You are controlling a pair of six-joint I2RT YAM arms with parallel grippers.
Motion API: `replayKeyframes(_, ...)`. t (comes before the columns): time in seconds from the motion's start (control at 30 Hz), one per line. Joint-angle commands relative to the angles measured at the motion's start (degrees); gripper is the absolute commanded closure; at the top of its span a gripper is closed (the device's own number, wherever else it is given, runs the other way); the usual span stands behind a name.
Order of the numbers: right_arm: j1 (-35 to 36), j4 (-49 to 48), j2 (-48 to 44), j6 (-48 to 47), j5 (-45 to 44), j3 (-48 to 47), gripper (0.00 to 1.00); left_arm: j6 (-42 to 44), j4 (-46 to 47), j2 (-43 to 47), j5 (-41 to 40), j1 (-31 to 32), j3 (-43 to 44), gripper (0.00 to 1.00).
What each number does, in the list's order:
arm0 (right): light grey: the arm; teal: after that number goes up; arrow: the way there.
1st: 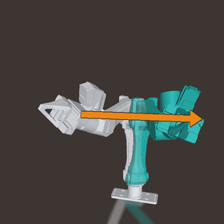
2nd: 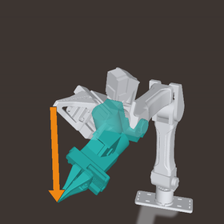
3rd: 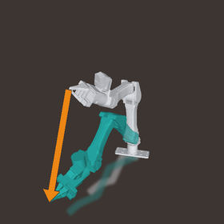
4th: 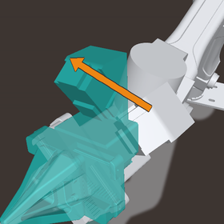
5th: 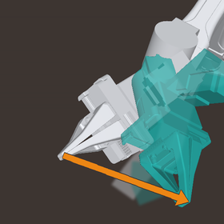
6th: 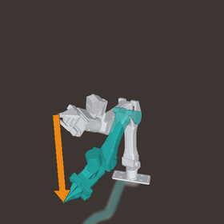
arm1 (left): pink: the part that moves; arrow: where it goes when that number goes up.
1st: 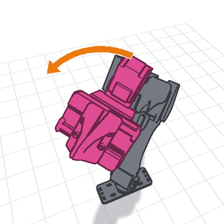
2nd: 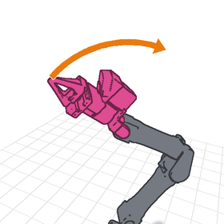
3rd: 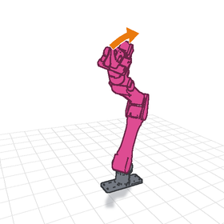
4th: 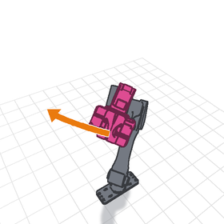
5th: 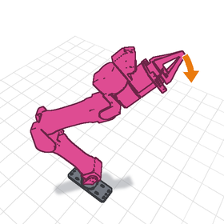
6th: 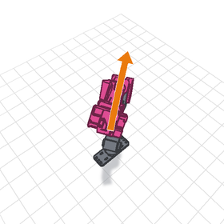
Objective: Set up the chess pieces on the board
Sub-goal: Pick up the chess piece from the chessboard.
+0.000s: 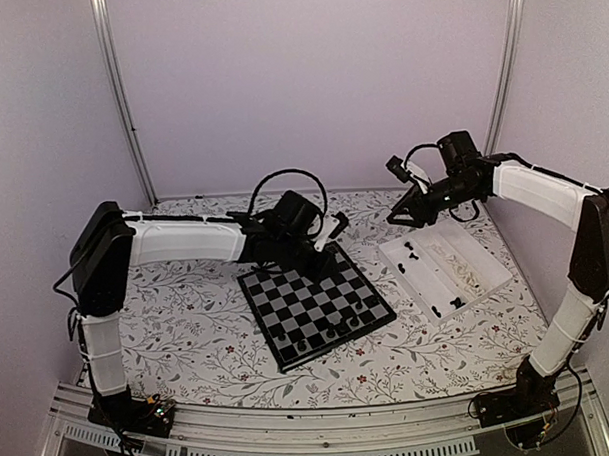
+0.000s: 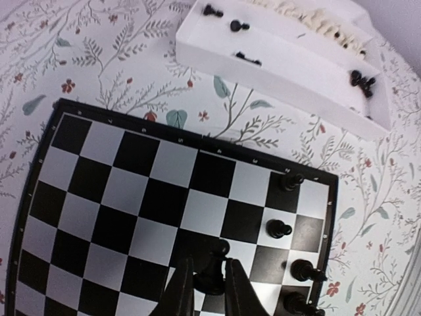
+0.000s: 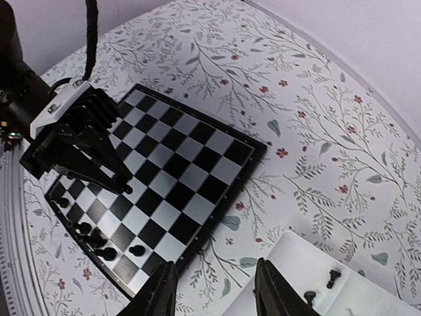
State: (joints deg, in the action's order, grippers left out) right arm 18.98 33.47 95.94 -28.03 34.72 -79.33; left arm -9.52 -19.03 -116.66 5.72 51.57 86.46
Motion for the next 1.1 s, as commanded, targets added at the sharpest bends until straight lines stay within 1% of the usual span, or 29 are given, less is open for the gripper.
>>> replayKeyframes(0.0,-0.2,8.9,7.0,2.7,16.7,-5.5,0.56,0.6,18.0,5.5,7.6,-1.0,-6.9,0.92)
replayKeyframes(0.1,0.1,14.7,11.9,2.9,24.5,-9.7,0.56,1.1,22.0,6.6,9.3,-1.0,-9.0,0.91)
replayKeyframes(0.2,1.5,18.5,15.4,2.5,27.6,-12.7,0.56,1.1,23.5,7.1,9.8,-0.9,-9.8,0.91)
replayKeyframes(0.3,3.9,20.3,16.9,2.0,27.6,-13.5,0.55,0.8,24.1,7.4,10.3,-0.9,-9.9,0.91)
replayKeyframes(0.47,6.6,19.9,18.4,3.1,26.8,-13.5,0.56,0.9,24.8,8.1,10.6,-0.7,-10.6,0.91)
replayKeyframes(0.7,7.0,19.8,20.4,4.2,27.2,-15.3,0.59,1.6,24.7,8.2,10.9,-0.2,-10.8,0.91)
replayKeyframes(0.8,7.0,20.1,20.9,4.3,27.7,-16.0,0.63,1.9,24.7,8.1,10.9,0.1,-10.6,0.91)
replayKeyframes(0.97,7.1,20.1,21.6,4.4,28.3,-15.9,0.64,2.0,24.7,7.8,11.2,0.5,-10.2,0.91)
replayKeyframes(1.07,7.1,20.2,21.9,4.5,29.0,-15.9,0.68,2.0,24.7,7.7,11.1,0.7,-10.2,0.91)
